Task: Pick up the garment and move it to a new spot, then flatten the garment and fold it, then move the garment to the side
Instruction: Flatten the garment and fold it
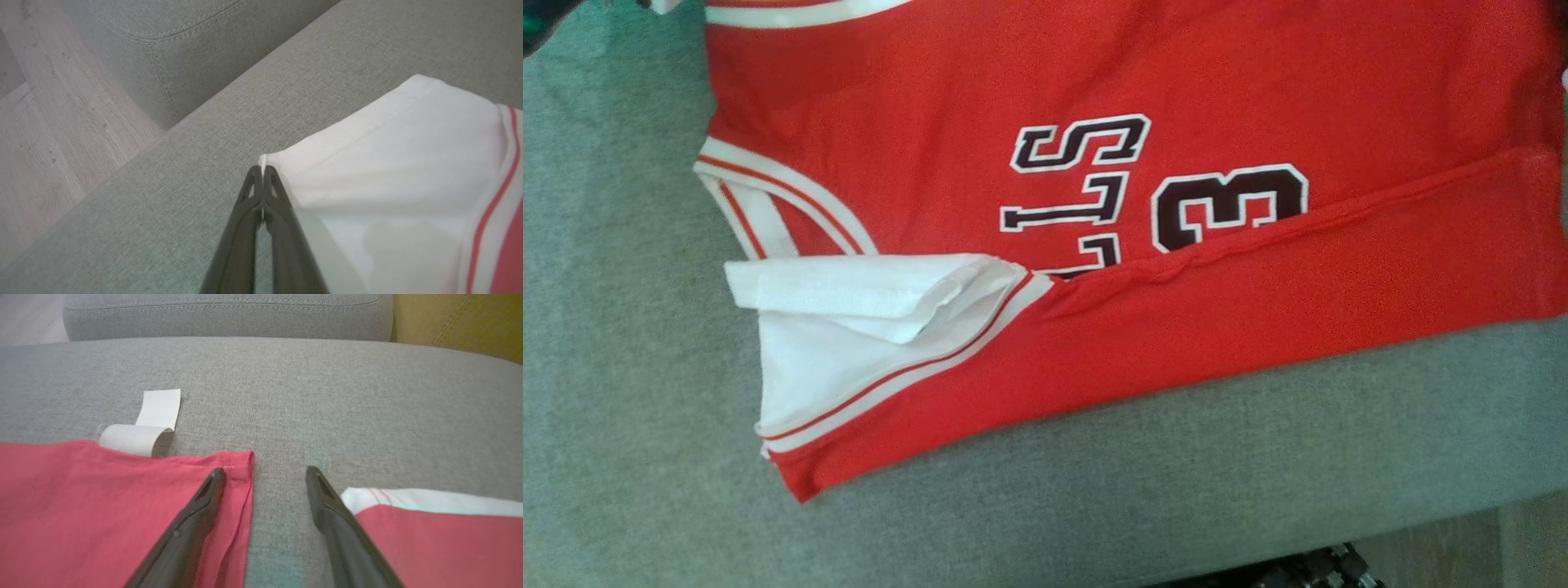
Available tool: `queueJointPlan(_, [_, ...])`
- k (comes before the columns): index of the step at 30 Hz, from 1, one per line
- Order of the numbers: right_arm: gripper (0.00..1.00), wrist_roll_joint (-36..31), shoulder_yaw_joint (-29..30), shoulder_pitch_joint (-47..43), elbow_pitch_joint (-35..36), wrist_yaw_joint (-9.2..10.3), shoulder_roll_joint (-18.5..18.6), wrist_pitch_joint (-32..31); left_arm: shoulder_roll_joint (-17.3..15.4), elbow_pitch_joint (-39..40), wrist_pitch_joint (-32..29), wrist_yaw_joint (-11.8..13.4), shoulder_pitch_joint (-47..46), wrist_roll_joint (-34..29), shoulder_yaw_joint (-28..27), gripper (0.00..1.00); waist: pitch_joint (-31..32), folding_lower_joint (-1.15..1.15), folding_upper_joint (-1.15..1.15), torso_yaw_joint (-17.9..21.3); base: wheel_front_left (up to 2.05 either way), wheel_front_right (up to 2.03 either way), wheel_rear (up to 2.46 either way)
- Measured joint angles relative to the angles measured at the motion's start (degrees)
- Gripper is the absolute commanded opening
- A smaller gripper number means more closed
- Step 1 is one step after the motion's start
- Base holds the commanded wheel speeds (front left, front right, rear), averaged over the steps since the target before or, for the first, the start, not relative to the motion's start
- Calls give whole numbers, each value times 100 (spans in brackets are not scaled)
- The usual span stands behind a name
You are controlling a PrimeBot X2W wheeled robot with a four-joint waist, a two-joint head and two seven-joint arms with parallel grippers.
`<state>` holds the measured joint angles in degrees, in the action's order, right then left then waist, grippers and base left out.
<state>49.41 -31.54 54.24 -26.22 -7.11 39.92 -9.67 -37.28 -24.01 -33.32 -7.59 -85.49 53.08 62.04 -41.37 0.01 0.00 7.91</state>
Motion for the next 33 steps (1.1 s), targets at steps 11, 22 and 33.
queueJointPlan(11, [49, 414, -768, 592, -180, 0, 404, -330, 40, -30, 323, 0, -282, 326, 475, 0, -80, -1, 0, -243, 0, 0, 0])
queueJointPlan(22, [0, 662, -1221, 799, -157, 0, 609, -230, 36, -133, 676, 0, -402, 492, 814, 0, -69, -1, 0, -329, 0, 0, 0])
queueJointPlan(33, [0, 988, -1190, 876, -409, 0, 622, 751, 54, -486, 2145, -3, -638, 134, 894, 0, 202, 0, 0, -364, 0, 0, 0])
